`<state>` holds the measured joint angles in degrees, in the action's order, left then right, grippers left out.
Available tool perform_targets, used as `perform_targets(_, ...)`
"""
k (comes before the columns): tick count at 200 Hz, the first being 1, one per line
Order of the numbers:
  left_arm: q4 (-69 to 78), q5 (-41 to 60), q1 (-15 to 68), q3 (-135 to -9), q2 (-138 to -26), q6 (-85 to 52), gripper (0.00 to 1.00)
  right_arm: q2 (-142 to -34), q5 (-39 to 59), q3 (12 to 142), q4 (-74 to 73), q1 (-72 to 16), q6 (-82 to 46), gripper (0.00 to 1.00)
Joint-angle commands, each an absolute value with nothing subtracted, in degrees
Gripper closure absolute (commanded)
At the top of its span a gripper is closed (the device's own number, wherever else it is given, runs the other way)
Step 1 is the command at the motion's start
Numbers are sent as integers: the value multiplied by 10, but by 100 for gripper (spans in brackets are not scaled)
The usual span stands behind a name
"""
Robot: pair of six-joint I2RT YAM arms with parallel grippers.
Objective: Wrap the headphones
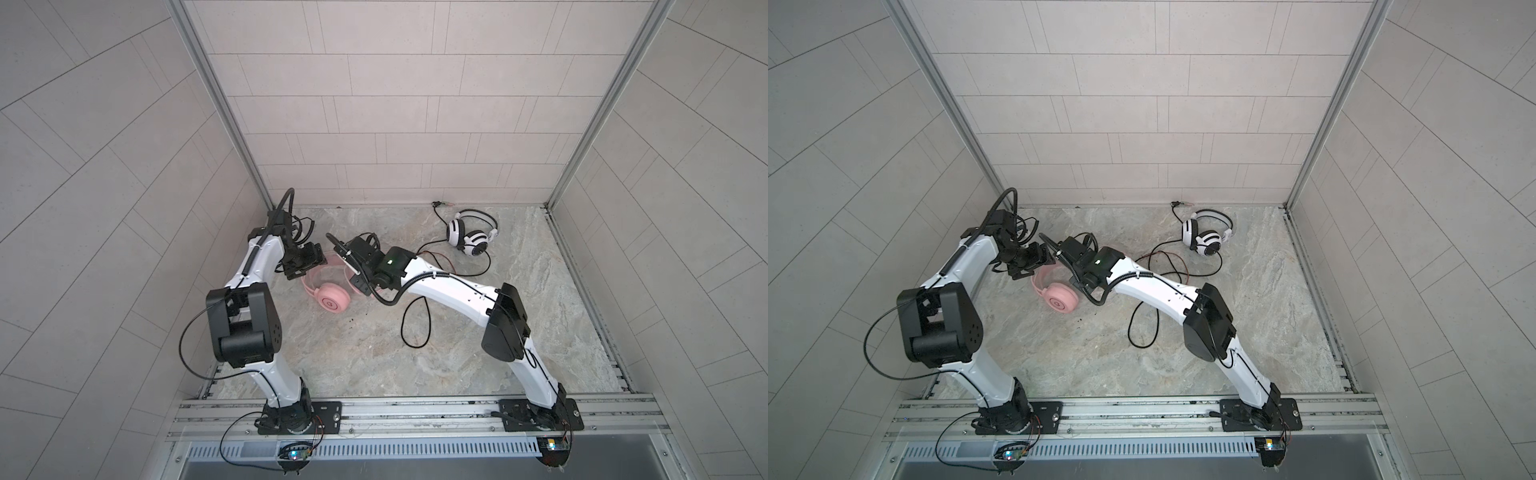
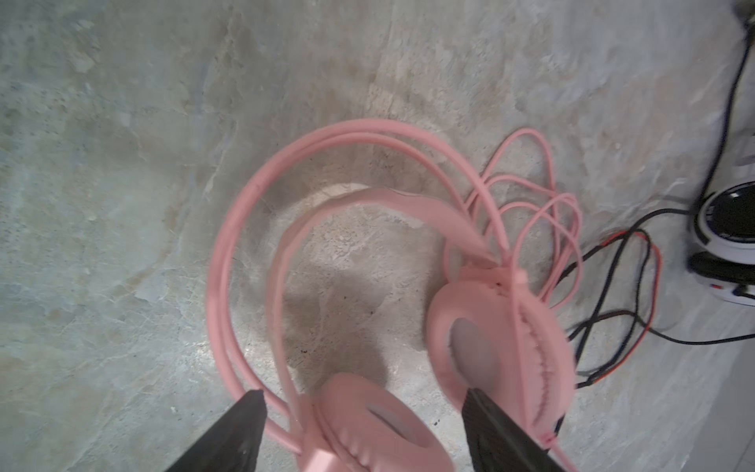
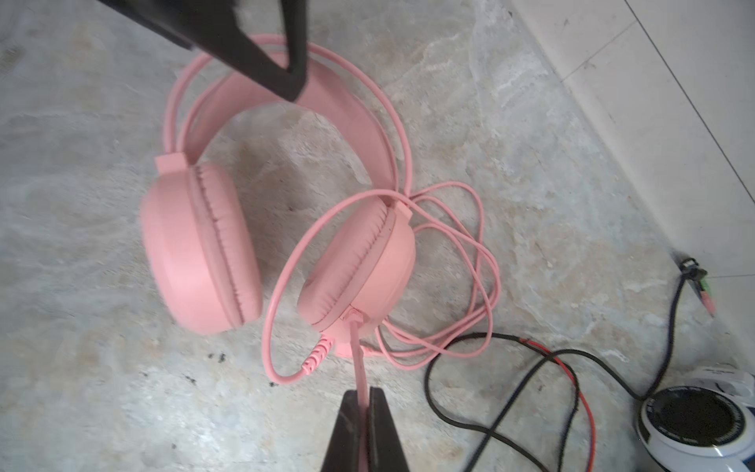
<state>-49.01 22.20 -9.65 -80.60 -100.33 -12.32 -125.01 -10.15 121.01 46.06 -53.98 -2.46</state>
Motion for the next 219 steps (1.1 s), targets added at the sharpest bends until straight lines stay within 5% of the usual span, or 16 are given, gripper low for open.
perform_targets(1, -554, 154, -82, -858, -1022, -78, 16, -1210, -104, 1169, 458, -490, 9, 98)
perform_targets(79, -615, 151, -12, -915, -1123, -49, 14, -1217, -38, 1171, 432, -450, 16, 97)
perform_targets(177, -530, 105, 31, -751, -1074, -148, 13, -1171, -24, 1108, 401, -450, -11, 96)
perform_targets(219, -520, 126, 37, -763, -1104, -169, 23, -1142, 12, 1070, 369, -451, -19, 96)
